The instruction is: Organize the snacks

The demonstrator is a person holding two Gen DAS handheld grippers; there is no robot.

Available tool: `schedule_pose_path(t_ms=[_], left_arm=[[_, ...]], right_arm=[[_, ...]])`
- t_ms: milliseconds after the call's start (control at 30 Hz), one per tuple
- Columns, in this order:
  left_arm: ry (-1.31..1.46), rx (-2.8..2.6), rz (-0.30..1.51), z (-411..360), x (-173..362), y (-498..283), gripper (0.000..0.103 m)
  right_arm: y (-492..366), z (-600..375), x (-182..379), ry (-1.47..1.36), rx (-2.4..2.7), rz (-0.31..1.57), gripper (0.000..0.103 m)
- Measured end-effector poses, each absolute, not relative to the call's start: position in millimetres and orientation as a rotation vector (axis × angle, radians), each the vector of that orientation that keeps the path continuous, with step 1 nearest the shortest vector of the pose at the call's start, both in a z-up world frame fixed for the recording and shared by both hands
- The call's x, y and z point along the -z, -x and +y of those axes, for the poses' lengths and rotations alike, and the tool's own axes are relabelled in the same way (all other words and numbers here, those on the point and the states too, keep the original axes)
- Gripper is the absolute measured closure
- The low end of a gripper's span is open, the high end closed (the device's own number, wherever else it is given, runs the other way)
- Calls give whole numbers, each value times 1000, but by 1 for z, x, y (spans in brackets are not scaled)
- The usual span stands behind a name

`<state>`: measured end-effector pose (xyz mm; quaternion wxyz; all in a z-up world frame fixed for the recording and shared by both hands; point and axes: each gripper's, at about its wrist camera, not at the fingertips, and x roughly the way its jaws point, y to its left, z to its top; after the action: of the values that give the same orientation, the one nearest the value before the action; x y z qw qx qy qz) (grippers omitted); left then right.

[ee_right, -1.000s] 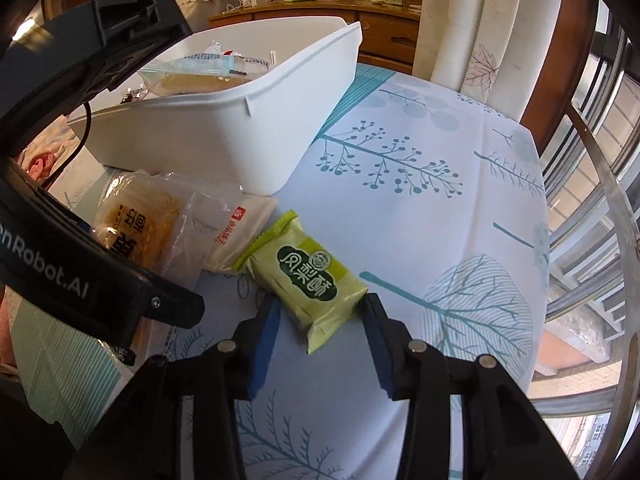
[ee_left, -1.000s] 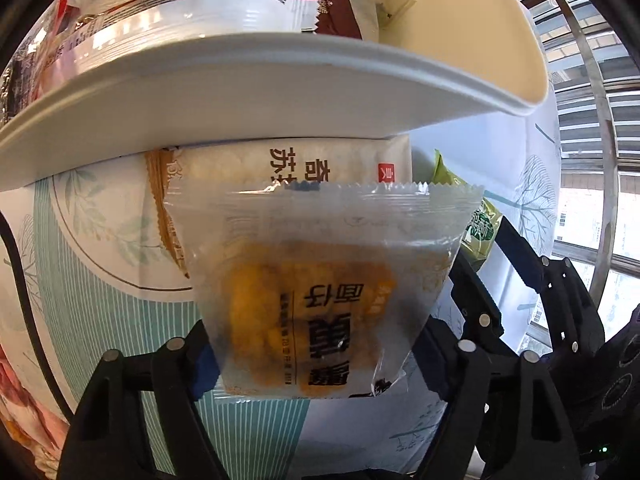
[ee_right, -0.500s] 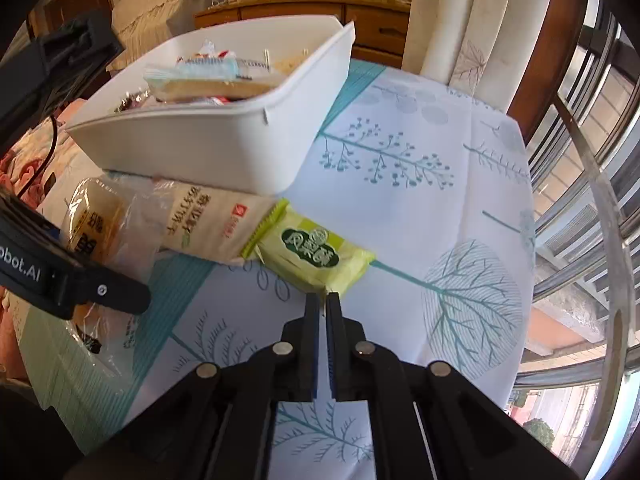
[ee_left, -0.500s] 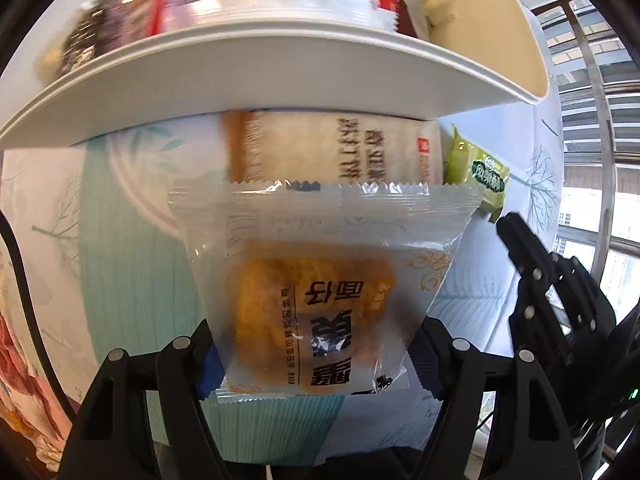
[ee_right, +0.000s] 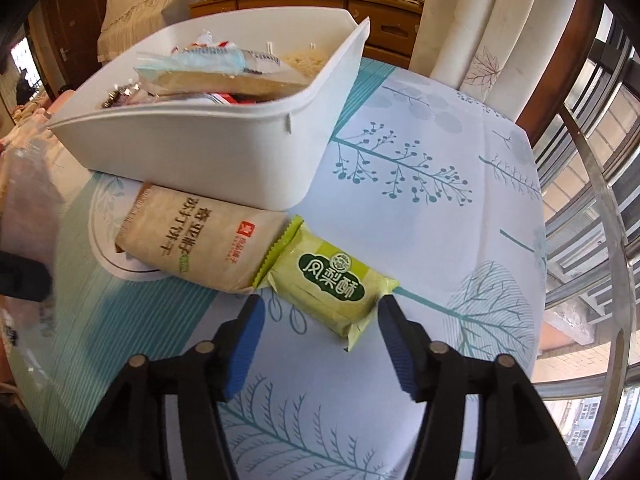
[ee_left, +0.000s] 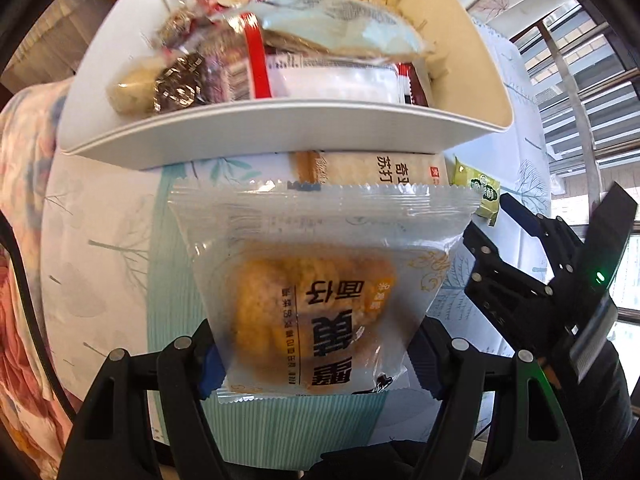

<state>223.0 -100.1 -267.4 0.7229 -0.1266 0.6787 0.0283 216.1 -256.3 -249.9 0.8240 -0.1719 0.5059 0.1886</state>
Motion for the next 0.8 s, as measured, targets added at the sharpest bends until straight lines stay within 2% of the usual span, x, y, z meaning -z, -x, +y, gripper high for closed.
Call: schedule_pose_path(t_ms=[100,167,233,400,433,500,567,800], left_arm=[[267,-71,1483,-94,260,-218,30],[265,-74,1477,-92,258,-216,30],[262,-77,1470,-90,258,-213,30],[236,-81,1446,-97,256,-212,30],[234,-80,1443,-98,255,-212,30],[224,-79,1436,-103,250,-212,30],[215,-82,1425,-106,245,-212,30],[180,-87,1384,-103,227,-219,30]], right_arm=[[-219,-257,254,343,-391,1087,33],[-223,-259,256,338,-380,1089,20],[-227,-262,257,334,-380,1086,14],[-227,-265,261,328,-435,1046,14],[-226,-265,262,329,-446,1034,15],[-224,-265,261,330,-454,1009,23],[-225,-264,258,318,-446,998,43],[-224,-261,257,283,-409,1017,50]])
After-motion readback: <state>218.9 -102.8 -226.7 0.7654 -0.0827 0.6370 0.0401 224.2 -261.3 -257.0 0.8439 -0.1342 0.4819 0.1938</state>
